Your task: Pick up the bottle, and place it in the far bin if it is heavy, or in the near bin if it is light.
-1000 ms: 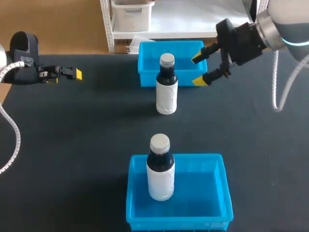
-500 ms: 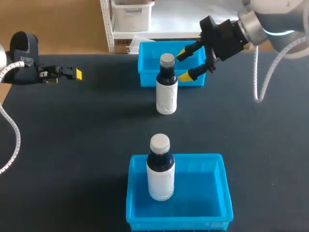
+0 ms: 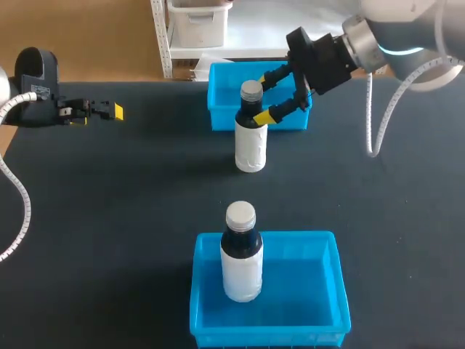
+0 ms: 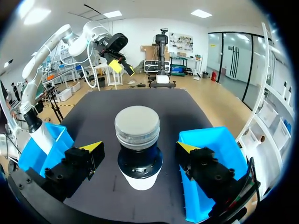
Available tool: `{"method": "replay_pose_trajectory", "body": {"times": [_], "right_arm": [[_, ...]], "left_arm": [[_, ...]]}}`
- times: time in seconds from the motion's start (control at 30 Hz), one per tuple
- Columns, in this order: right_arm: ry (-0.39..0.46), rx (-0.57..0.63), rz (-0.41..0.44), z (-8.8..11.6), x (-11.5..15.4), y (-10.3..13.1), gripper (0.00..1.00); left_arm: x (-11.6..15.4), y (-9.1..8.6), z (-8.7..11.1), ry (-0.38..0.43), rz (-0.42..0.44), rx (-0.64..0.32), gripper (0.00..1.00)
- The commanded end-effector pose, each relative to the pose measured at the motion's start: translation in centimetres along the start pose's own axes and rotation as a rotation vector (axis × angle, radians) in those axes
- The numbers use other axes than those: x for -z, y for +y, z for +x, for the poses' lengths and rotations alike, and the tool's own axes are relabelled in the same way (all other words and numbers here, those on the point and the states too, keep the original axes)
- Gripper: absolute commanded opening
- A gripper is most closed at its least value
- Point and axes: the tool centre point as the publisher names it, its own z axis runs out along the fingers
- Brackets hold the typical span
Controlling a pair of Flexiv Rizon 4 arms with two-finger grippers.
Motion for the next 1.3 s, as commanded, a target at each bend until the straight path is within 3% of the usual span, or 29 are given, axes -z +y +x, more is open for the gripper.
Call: {"method": "replay_pose_trajectory", "body": {"times": [0.03,0.63,0.73,0.8,0.97,1.23,1.3], "right_arm": [[-0.008,-0.001,-0.006,0.0,-0.5,-0.4,1.00],[-0.022,0.010,-0.027,-0.8,-1.5,-0.3,1.00],[-0.022,0.011,-0.030,-0.8,-1.7,-0.3,0.81],[-0.022,0.011,-0.032,-0.8,-1.8,-0.2,0.77],[-0.022,0.013,-0.037,-0.8,-1.9,-0.1,0.52],[-0.023,0.013,-0.035,-0.8,-1.8,0.0,0.38],[-0.024,0.013,-0.034,-0.8,-1.7,0.1,0.18]], "left_arm": [[0.0,0.0,0.0,0.000,0.000,0.000,1.00],[0.0,0.0,0.0,0.000,0.000,0.000,1.00],[0.0,0.0,0.0,0.000,0.000,0.000,1.00],[0.0,0.0,0.0,0.000,0.000,0.000,1.00],[0.0,0.0,0.0,0.000,0.000,0.000,1.00],[0.0,0.0,0.0,0.000,0.000,0.000,1.00],[0.0,0.0,0.0,0.000,0.000,0.000,1.00]]}}
